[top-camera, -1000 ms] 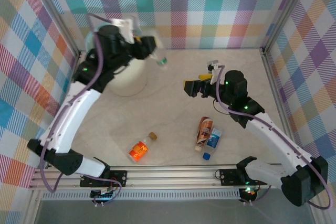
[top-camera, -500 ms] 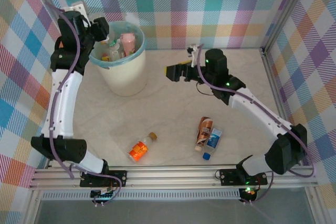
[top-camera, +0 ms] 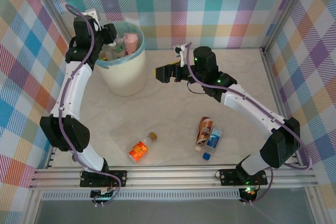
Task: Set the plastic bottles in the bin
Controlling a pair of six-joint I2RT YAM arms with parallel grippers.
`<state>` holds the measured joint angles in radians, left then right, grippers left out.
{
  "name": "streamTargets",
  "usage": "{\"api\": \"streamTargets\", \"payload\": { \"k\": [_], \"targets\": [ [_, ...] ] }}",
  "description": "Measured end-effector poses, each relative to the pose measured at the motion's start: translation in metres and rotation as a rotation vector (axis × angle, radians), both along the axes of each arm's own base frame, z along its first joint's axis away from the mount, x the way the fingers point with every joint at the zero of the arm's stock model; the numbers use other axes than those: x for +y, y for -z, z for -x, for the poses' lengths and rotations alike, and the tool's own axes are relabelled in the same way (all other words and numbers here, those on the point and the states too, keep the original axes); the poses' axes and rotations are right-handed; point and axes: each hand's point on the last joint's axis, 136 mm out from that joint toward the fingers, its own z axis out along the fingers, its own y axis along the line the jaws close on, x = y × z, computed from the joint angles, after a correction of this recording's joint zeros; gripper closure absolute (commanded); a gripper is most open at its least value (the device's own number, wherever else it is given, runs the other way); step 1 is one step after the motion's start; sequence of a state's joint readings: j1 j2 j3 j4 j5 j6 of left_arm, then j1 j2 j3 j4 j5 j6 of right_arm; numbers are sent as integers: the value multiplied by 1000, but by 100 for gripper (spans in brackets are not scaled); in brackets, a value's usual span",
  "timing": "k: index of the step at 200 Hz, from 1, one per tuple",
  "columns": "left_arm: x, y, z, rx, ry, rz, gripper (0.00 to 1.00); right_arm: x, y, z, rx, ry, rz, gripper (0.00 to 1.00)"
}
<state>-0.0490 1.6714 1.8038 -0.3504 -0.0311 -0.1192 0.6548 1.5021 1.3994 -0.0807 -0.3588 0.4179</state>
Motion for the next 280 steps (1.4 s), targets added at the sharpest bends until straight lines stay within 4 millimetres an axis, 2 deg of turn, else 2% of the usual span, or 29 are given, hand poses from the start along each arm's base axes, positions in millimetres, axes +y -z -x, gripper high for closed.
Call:
{"api": "streamTargets", "payload": {
  "k": [34,57,79,111,123,138,153,162,171,189,202,252,280],
  "targets": [
    [4,12,-16,8,-25,-10,44,-1,5,0,10,5,10,0],
    [13,11,-23,-4,-75,-27,43,0,6,1,13,3,12,0],
    [21,8,-24,-22,-111,-35,38,1,7,3,17,-3,17,0],
    [21,18,-39,-24,-95,-19,33,2,12,5,21,-6,28,0],
    [17,29,-43,2,-77,-11,28,2,14,5,27,-5,32,0],
    [13,50,-47,58,-57,4,17,2,18,5,33,-5,37,0],
    [9,70,-49,115,-39,10,15,1,22,6,40,-5,43,0],
    [8,78,-48,138,-31,12,18,1,24,6,44,-6,46,0],
    [7,81,-47,151,-27,12,26,1,25,6,48,-5,49,0],
    [7,80,-47,149,-28,16,41,2,25,7,49,-8,49,0],
    [7,79,-46,152,-28,14,48,2,25,7,49,-9,49,0],
    [6,50,-47,98,-21,13,54,5,26,11,50,-19,51,0],
    [2,48,-47,94,0,21,53,6,28,10,53,-18,54,0]
  ]
}}
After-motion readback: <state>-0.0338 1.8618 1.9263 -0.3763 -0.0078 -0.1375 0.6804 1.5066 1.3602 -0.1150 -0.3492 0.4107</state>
